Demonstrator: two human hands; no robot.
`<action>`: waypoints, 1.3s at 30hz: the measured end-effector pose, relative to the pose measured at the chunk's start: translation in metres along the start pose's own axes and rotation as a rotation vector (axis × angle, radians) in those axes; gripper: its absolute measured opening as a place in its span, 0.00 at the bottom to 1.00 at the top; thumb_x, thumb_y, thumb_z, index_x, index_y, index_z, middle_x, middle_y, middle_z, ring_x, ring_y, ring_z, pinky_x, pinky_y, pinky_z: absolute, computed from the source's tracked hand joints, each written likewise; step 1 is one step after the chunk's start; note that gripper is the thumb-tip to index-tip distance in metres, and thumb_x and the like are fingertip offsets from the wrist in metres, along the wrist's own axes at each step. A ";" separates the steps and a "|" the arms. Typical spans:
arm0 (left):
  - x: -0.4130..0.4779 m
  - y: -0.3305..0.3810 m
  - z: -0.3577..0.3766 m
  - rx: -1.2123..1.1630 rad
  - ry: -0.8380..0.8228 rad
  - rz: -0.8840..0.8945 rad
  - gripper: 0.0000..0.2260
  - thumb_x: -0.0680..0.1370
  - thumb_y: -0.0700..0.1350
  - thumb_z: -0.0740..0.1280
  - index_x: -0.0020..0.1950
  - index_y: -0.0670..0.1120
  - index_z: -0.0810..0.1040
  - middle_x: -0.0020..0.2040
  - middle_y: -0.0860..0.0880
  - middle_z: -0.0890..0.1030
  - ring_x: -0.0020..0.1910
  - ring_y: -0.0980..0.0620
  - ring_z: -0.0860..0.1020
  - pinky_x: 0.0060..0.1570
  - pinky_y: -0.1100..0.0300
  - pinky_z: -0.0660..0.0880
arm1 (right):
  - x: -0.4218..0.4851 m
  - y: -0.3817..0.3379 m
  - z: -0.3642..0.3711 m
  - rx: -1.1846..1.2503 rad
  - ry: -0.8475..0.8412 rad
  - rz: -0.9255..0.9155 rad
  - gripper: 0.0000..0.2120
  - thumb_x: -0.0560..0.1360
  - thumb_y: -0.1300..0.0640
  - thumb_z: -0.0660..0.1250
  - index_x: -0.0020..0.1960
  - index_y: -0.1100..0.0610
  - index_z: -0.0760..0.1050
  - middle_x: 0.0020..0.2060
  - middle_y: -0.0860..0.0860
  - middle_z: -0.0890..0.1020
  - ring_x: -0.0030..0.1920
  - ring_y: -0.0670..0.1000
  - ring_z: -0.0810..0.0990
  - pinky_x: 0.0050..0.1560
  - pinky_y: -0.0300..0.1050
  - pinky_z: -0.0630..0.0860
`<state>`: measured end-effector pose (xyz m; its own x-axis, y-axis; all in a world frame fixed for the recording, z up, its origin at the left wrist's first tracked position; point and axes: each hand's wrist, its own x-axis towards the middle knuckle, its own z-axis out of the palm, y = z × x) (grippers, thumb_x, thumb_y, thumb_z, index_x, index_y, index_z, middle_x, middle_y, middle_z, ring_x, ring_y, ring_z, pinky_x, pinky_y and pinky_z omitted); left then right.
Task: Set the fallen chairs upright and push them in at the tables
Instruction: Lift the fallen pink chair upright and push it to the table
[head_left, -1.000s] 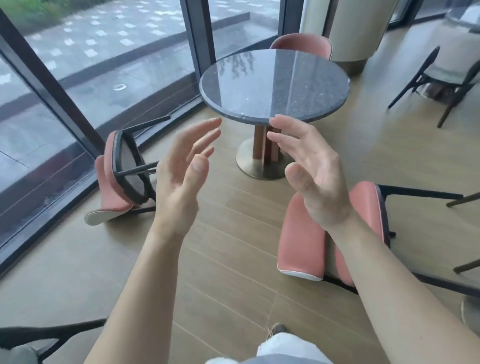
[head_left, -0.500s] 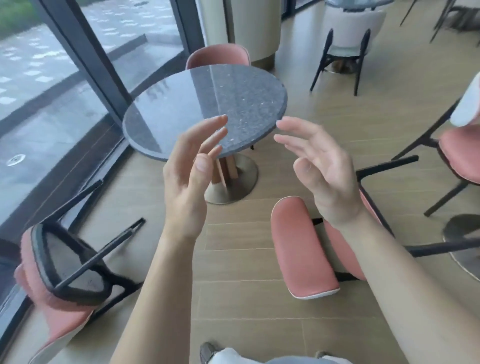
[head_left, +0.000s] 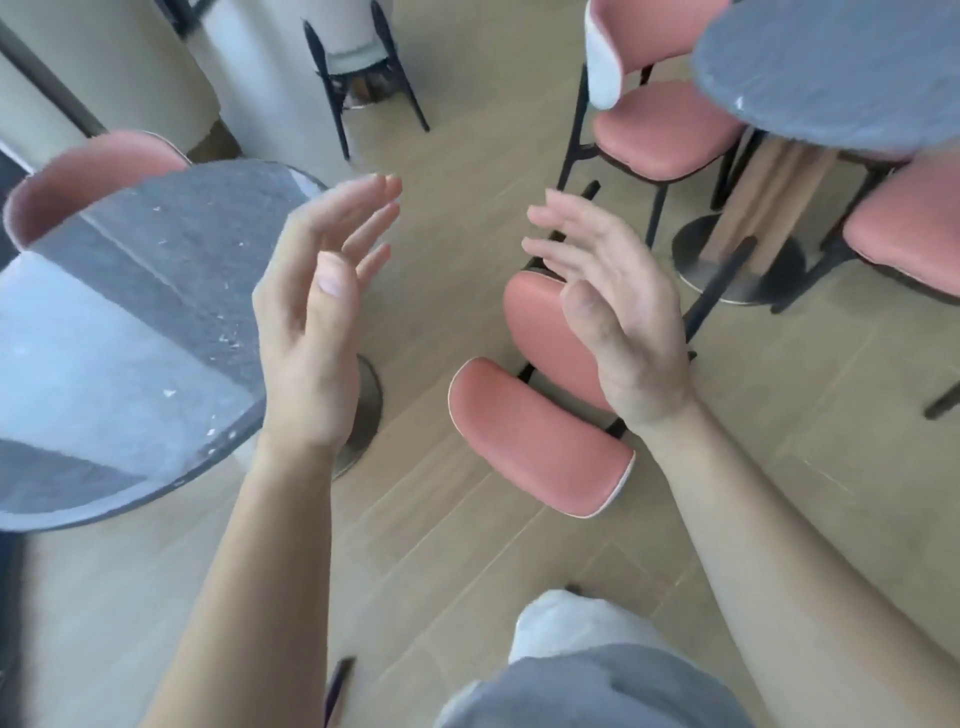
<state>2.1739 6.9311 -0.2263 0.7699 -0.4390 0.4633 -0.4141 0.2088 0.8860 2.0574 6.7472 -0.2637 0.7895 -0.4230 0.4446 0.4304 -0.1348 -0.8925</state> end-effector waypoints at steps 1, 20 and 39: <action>0.004 -0.005 -0.001 0.000 -0.010 -0.007 0.11 0.86 0.58 0.61 0.64 0.63 0.81 0.69 0.50 0.82 0.73 0.44 0.77 0.68 0.51 0.73 | 0.006 0.005 0.002 -0.003 0.017 0.000 0.44 0.74 0.28 0.67 0.74 0.61 0.68 0.70 0.61 0.77 0.69 0.57 0.80 0.72 0.56 0.74; 0.130 -0.163 0.008 -0.343 -0.449 -0.213 0.30 0.73 0.74 0.67 0.66 0.55 0.79 0.69 0.49 0.81 0.73 0.43 0.77 0.68 0.50 0.73 | 0.066 0.129 0.036 -0.215 0.607 0.109 0.45 0.74 0.28 0.66 0.75 0.63 0.70 0.68 0.59 0.79 0.67 0.56 0.82 0.70 0.50 0.76; -0.111 -0.739 0.040 -0.364 -0.438 -0.793 0.27 0.77 0.69 0.54 0.64 0.56 0.82 0.66 0.53 0.84 0.67 0.49 0.83 0.65 0.48 0.73 | -0.156 0.692 0.014 -0.094 1.096 0.326 0.24 0.72 0.42 0.78 0.64 0.49 0.80 0.60 0.49 0.86 0.62 0.53 0.85 0.68 0.51 0.79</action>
<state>2.3751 6.7907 -0.9330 0.4813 -0.8392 -0.2533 0.3780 -0.0620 0.9237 2.2377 6.7323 -0.9493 0.0319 -0.9968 -0.0728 0.2046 0.0778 -0.9758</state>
